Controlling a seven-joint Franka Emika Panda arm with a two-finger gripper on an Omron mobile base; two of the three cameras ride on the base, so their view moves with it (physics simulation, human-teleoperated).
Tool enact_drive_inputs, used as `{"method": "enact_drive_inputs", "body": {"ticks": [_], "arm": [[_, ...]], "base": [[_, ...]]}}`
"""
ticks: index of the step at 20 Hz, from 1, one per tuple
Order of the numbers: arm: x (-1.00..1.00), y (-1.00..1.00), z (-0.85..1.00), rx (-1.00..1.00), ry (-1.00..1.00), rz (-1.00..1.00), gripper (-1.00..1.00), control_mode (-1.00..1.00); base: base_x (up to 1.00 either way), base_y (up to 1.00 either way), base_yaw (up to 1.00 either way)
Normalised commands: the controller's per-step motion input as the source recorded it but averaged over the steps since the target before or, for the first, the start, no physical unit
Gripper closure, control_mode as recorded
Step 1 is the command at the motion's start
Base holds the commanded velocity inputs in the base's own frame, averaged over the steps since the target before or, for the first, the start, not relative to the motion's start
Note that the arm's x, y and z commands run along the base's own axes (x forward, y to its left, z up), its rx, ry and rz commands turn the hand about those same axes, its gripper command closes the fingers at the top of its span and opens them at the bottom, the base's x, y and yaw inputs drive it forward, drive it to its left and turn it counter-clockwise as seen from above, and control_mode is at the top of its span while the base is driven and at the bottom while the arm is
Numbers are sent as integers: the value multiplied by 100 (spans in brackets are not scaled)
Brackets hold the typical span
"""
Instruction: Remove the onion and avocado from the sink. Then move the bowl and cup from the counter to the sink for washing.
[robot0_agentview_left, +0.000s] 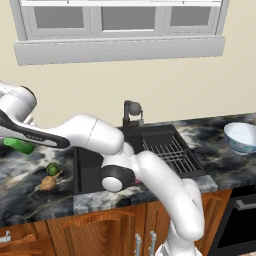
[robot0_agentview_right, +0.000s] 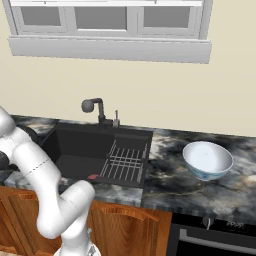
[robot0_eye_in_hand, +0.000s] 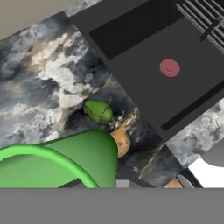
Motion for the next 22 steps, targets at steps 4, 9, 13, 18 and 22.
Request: {"method": "enact_drive_inputs", "body": {"ticks": [4,9,13,18,22], "arm": [[-14,-48,2,0,-8,6,100,-100],[-13,-53,3,0,-3,5,100,-100],[-14,-59,3,0,0,2,100,-100],[-16,-61,4,0,-1,2,100,-100],[-18,-62,3,0,-1,2,100,-100]], "base": [[0,0,0],[0,0,0],[0,0,0],[0,0,0],[0,0,0]]}}
